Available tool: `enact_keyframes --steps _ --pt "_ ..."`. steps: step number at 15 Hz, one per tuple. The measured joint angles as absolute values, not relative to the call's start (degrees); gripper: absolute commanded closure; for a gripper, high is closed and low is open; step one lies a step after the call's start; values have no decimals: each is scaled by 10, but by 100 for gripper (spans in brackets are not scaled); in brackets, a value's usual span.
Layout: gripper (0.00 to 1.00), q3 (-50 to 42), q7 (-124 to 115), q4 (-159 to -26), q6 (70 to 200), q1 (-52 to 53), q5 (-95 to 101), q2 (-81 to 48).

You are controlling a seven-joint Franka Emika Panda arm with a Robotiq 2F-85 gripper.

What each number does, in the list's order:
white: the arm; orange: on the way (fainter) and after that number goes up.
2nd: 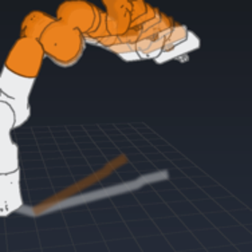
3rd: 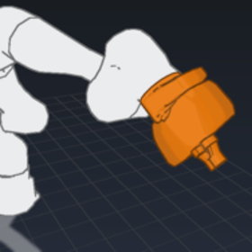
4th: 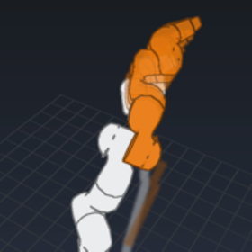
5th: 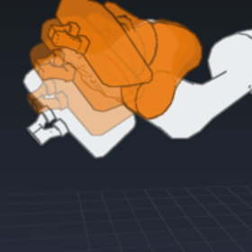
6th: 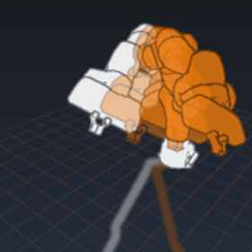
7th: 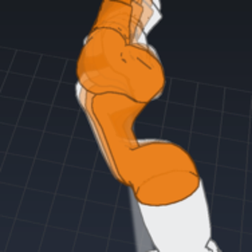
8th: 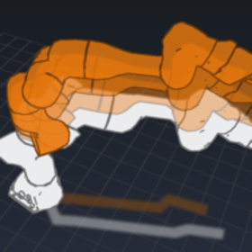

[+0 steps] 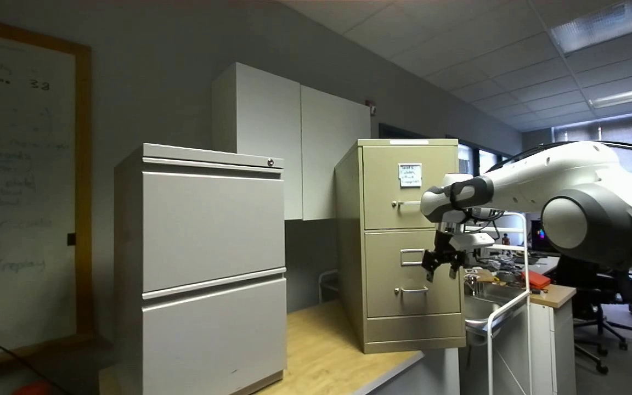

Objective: Open the bottom drawer of the right cabinet

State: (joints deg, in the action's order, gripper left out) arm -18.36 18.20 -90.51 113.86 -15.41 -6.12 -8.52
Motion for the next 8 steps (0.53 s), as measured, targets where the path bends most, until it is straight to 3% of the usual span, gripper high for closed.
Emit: enact_keyframes --steps 8 --pt "0 -177 105 -1052 1258 -171 -166 -70"
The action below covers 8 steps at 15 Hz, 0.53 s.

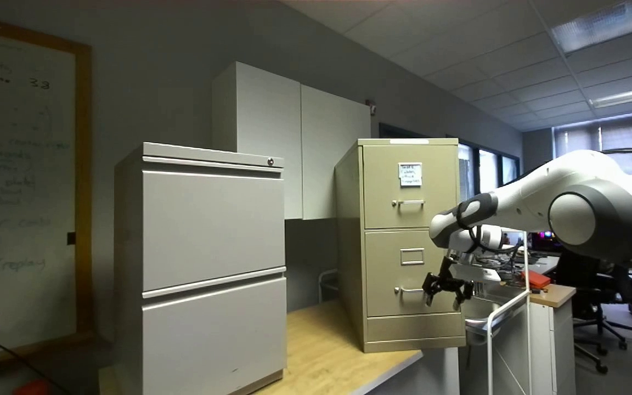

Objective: Open the bottom drawer of the right cabinet

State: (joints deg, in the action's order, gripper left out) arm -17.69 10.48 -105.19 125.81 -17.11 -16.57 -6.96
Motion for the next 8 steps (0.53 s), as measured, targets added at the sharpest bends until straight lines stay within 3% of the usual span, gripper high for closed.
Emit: enact_keyframes --steps 8 --pt "0 -177 56 -1174 1357 -192 -336 -58"
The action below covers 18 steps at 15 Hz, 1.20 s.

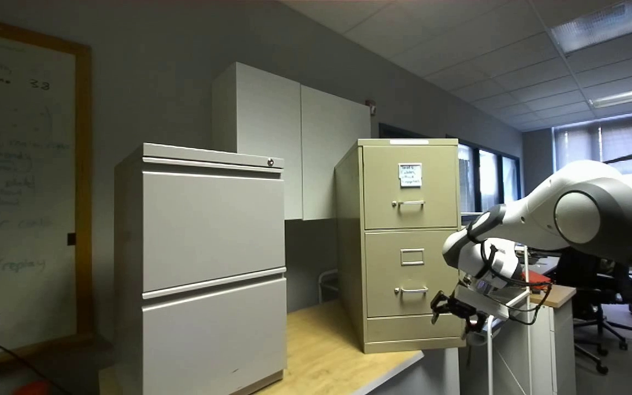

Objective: Open the bottom drawer of the right cabinet

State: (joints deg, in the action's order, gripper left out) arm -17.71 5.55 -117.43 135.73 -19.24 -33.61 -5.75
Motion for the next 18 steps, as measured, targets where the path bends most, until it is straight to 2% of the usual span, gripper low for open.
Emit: enact_keyframes --steps 9,18 --pt "0 -194 60 -1156 1417 -224 -480 -41" --pt "0 -180 187 -1021 1415 -231 -675 -127"
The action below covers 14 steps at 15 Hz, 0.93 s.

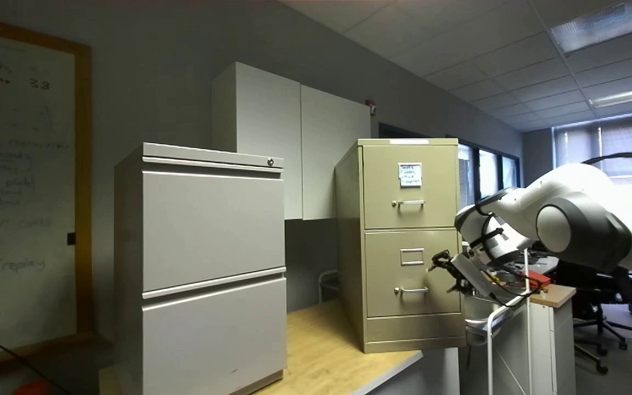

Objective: Open the bottom drawer of the right cabinet

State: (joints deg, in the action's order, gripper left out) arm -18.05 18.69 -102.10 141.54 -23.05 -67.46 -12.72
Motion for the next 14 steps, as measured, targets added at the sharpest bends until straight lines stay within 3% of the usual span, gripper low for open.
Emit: enact_keyframes --steps 8,9,11,14 --pt "0 -148 279 -992 1400 -231 -842 -224" --pt "25 -148 280 -989 1397 -231 -850 -228" --pt "33 -149 280 -983 1392 -231 -853 -233" --pt "57 -152 279 -974 1390 -231 -838 -234"
